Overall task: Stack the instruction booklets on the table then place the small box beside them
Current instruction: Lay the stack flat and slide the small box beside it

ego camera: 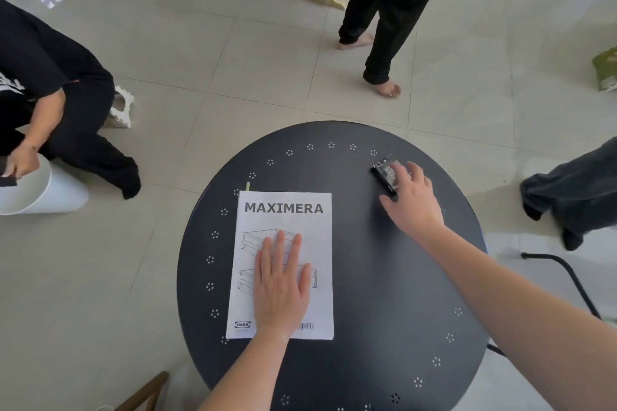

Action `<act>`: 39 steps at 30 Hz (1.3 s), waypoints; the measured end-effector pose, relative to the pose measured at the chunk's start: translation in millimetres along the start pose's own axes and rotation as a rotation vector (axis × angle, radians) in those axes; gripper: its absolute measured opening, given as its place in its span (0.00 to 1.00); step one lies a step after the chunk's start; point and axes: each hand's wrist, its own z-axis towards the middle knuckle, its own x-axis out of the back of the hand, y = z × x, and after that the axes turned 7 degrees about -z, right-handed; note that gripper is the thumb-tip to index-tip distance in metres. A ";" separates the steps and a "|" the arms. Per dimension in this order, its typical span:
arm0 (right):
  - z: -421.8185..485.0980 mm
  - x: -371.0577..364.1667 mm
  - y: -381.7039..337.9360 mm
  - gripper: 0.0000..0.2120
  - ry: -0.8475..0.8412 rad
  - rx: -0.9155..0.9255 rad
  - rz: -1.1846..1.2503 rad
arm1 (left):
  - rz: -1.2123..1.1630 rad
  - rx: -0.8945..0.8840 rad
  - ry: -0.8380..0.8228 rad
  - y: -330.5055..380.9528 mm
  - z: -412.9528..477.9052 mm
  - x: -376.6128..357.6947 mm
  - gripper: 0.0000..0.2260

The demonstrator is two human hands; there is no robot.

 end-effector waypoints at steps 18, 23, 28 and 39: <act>41.7 -1.9 -0.3 0.20 -0.013 -0.164 0.074 | 0.054 0.016 0.027 -0.3 2.3 -7.3 0.30; 17.7 -4.7 1.6 0.19 0.002 -0.192 0.130 | 0.051 0.021 0.015 1.1 1.4 -5.7 0.30; -18.5 -18.8 -0.7 0.21 -0.006 -0.227 0.184 | 0.035 0.032 0.017 1.6 0.8 -3.4 0.30; -99.6 -55.2 -18.3 0.21 0.011 -0.331 0.263 | 0.007 0.031 -0.012 3.7 -1.6 0.9 0.30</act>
